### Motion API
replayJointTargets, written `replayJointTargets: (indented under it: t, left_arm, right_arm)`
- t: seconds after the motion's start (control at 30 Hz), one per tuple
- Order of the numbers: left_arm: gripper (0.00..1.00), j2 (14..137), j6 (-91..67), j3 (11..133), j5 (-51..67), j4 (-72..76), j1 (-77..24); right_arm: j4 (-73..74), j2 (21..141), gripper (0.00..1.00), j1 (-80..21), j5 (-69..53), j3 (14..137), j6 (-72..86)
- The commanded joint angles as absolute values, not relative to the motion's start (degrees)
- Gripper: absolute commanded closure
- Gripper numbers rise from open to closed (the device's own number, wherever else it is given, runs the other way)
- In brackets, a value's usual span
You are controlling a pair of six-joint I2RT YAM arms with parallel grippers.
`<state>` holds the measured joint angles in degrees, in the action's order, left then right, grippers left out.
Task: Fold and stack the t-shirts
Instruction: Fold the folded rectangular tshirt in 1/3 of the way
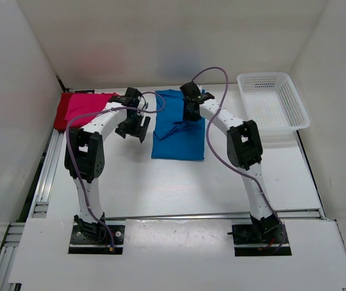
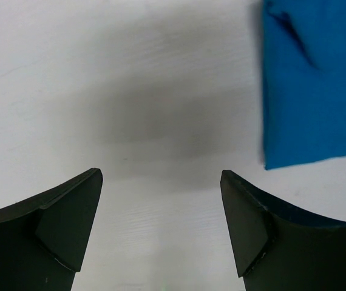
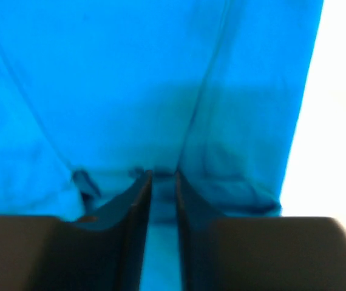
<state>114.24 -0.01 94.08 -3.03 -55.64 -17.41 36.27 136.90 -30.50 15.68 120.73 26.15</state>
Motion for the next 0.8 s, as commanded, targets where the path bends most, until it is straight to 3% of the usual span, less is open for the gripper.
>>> replayJointTargets:
  t: [0.0, 0.1, 0.17, 0.27, 0.7, 0.77]
  left_arm:
    - [0.10, 111.01, 0.00, 93.69, 3.41, -57.04, -19.59]
    - [0.09, 111.01, 0.00, 93.69, 6.23, -57.57, -19.60]
    - [0.09, 111.01, 0.00, 93.69, 8.96, -57.57, -19.60]
    - [0.09, 113.89, 0.00, 95.09, 11.68, -57.57, -19.60]
    - [0.09, 122.17, 0.00, 94.31, 20.04, -58.80, -22.67]
    - [0.15, 124.45, 0.00, 94.92, 20.04, -58.80, -23.28]
  right_arm:
    - [38.84, 127.63, 0.58, -26.90, 7.68, 116.82, 25.31]
    - [40.69, 124.02, 0.38, -22.25, -2.52, 110.94, 27.50]
    - [40.69, 120.86, 0.34, -19.87, -10.09, 107.33, 27.51]
    - [41.31, 115.59, 0.26, -20.65, -8.63, 96.81, 24.35]
    - [32.61, 107.05, 0.25, -24.69, -18.98, 68.39, 29.09]
    - [31.91, 107.05, 0.25, -25.22, -18.98, 67.06, 30.49]
